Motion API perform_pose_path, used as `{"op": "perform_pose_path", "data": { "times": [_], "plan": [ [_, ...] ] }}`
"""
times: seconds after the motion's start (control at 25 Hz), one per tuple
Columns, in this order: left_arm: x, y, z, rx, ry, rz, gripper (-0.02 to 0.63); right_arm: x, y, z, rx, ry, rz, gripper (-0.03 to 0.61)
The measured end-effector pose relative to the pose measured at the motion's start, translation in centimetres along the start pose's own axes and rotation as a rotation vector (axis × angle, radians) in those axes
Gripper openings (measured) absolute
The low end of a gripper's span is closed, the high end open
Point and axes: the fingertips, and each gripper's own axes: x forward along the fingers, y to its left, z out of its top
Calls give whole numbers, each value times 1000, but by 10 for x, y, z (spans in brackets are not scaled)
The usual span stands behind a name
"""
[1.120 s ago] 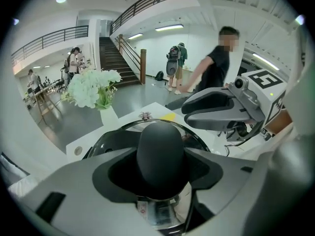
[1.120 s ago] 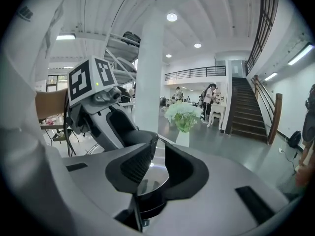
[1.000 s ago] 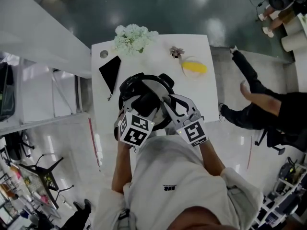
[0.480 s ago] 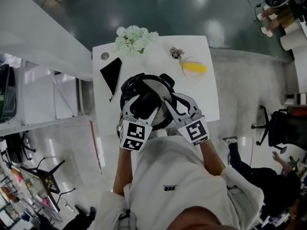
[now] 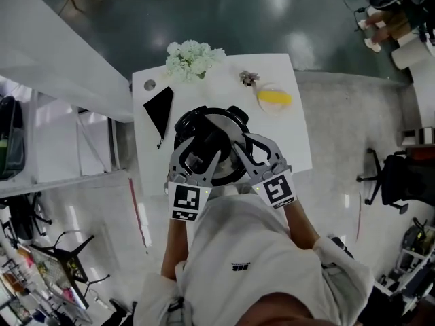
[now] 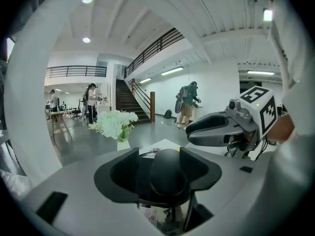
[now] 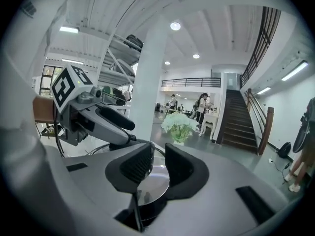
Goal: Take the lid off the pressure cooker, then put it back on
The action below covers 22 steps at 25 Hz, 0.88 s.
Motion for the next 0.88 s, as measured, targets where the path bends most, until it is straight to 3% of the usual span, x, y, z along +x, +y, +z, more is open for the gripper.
{"op": "perform_pose_path", "data": {
  "times": [0.32, 0.48, 0.88],
  "plan": [
    [-9, 10, -2, -8, -29, -16, 261, 5, 13, 3, -36, -17, -21, 92],
    [-15, 15, -3, 1, -37, -32, 259, 5, 21, 8, 17, 12, -46, 92],
    [-25, 25, -8, -7, -51, -63, 258, 12, 33, 16, -9, 2, -76, 92]
  ]
}}
